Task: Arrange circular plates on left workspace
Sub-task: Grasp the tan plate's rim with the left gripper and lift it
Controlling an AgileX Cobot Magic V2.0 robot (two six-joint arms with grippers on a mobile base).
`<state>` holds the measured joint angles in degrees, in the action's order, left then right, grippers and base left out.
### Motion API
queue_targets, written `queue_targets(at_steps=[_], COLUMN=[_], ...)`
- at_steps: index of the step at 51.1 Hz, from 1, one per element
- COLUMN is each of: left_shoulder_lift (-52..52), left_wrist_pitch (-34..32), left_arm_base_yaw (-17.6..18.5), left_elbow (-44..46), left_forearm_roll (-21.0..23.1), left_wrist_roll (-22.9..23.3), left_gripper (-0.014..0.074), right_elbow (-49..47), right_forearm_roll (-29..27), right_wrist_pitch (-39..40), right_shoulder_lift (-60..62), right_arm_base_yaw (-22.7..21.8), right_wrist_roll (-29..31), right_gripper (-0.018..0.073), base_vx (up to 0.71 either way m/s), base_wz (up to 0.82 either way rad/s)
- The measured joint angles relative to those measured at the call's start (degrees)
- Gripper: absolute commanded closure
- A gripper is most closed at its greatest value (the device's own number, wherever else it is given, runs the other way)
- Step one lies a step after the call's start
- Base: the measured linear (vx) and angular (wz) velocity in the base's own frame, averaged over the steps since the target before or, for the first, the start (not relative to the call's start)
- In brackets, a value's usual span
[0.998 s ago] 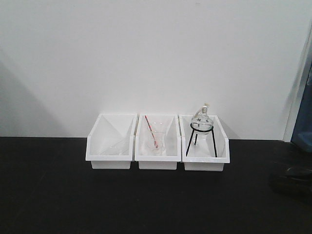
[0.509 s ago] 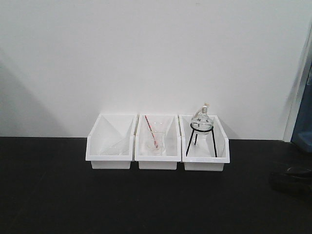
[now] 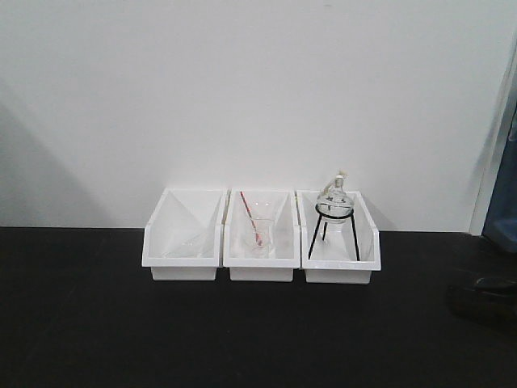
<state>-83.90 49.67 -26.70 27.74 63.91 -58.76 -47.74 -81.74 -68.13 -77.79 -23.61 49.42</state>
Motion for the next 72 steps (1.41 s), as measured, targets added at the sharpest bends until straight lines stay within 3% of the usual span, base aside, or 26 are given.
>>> queue_targets(at_steps=[10, 20, 25, 32, 42, 48, 58, 72], left_shoulder_lift=[-5.81, -9.76, -10.95, -11.46, -11.49, -11.55, -11.62, -14.68], left_wrist_pitch=[3.10, 3.74, 3.74, 3.51, 8.65, 10.22, 8.95, -1.08], left_arm_base_yaw=[0.00, 2.88, 5.34, 7.49, 7.99, 8.72, 14.78, 24.42], left_elbow=[0.00, 0.00, 0.11, 0.28, 0.68, 0.68, 6.57, 21.88], left_forearm_roll=[7.00, 8.61, 8.88, 9.23, 13.20, 18.59, 28.25, 29.95], left_wrist_roll=[-4.32, -5.47, -6.20, -5.96, -5.83, -6.18, -3.45, 6.05], left_gripper=[0.0013, 0.0110, 0.0245, 0.0607, 0.0600, 0.0598, 0.0597, 0.0597], right_elbow=[0.00, 0.00, 0.00, 0.00, 0.00, 0.00, 0.00, 0.00], right_forearm_roll=[0.00, -0.05, -0.07, -0.17, -0.17, -0.17, -0.17, -0.17], right_wrist_pitch=[0.00, 0.00, 0.00, 0.00, -0.01, -0.01, -0.01, -0.01], right_shoulder_lift=[0.00, 0.00, 0.00, 0.00, 0.00, 0.00, 0.00, 0.00], right_arm_base_yaw=[0.00, 0.00, 0.00, 0.00, 0.00, 0.00, 0.00, 0.00], right_wrist_roll=[0.01, 0.12, 0.12, 0.12, 0.12, 0.12, 0.33, 1.41], right_gripper=[0.0561, 0.0561, 0.0561, 0.0561, 0.0561, 0.0561, 0.0561, 0.0561], base_vx=[0.00, 0.00, 0.00, 0.00, 0.00, 0.00, 0.00, 0.00], base_wz=[0.00, 0.00, 0.00, 0.00, 0.00, 0.00, 0.00, 0.00])
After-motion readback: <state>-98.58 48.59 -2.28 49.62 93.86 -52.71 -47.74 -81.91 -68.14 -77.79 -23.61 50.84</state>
